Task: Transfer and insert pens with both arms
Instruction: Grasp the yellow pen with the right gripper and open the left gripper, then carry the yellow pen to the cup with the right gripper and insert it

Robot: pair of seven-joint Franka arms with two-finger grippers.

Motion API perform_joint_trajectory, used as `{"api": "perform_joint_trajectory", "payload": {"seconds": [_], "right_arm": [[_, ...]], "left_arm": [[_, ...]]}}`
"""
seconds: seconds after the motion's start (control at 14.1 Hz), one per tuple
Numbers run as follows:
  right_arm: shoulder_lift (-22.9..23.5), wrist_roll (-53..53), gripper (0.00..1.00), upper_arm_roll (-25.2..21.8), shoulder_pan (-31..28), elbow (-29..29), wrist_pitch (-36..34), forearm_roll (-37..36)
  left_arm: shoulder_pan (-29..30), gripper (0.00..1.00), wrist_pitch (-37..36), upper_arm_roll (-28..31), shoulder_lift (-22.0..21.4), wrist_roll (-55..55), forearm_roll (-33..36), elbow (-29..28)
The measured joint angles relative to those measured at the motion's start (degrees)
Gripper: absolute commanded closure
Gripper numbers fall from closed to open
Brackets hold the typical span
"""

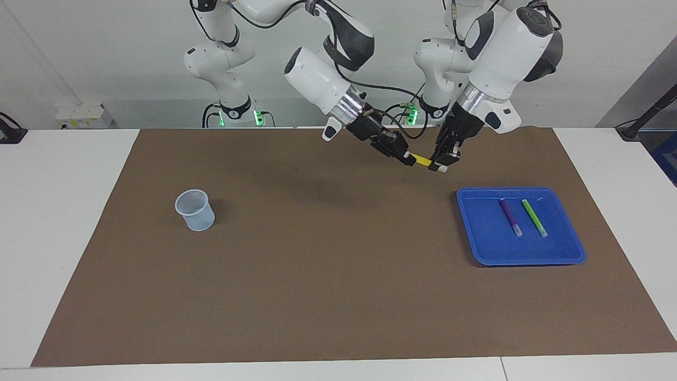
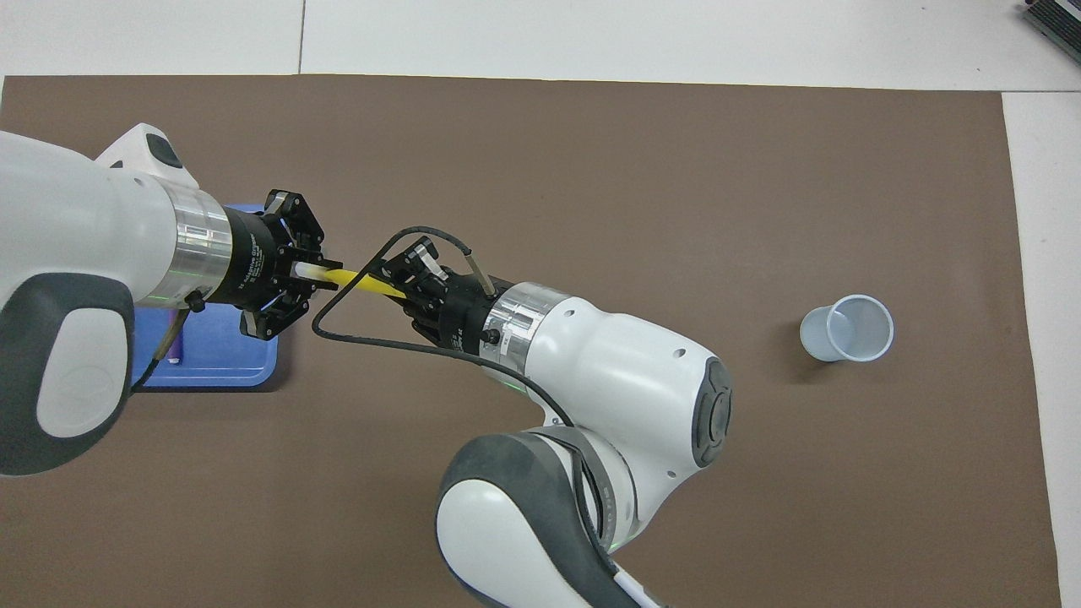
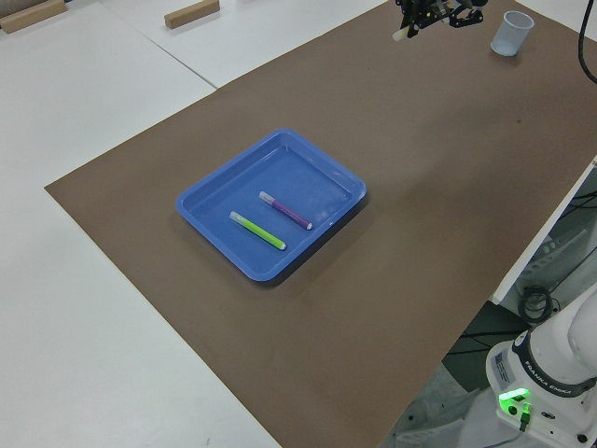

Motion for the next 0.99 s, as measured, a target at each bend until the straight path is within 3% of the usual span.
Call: {"api": "perform_joint_trajectory", "payload": {"seconds": [0.07, 0.21, 0.43, 0.71, 0.99], "right_arm": [[0.0, 0.0, 1.00, 0.0, 0.0, 0.2, 0.0, 0.0], [0.0, 0.0, 1.00, -0.1, -0.1, 0.5, 0.1, 0.0], [0.0, 0.0, 1.00, -0.2, -0.2, 1.0, 0.1, 0.0], [0.0, -1.8, 1.00, -0.2, -0.2, 1.0, 0.1, 0.0], [0.0, -5.6, 1.00, -0.2, -0.2, 0.9, -0.8, 0.0]], "left_arm": [[0.0, 0.67, 0.0, -0.1, 0.0, 0.1, 0.0, 0.0], [-0.1, 0.64, -0.1, -0.3, 0.0, 0.2, 0.0, -0.1], [-0.5, 0.42, -0.1, -0.4, 0.0, 0.2, 0.0, -0.2], [-0.6, 0.39, -0.1, -0.4, 0.0, 0.2, 0.0, -0.2], [-0.6, 0.16, -0.1, -0.4, 0.0, 0.3, 0.0, -0.2]]}}
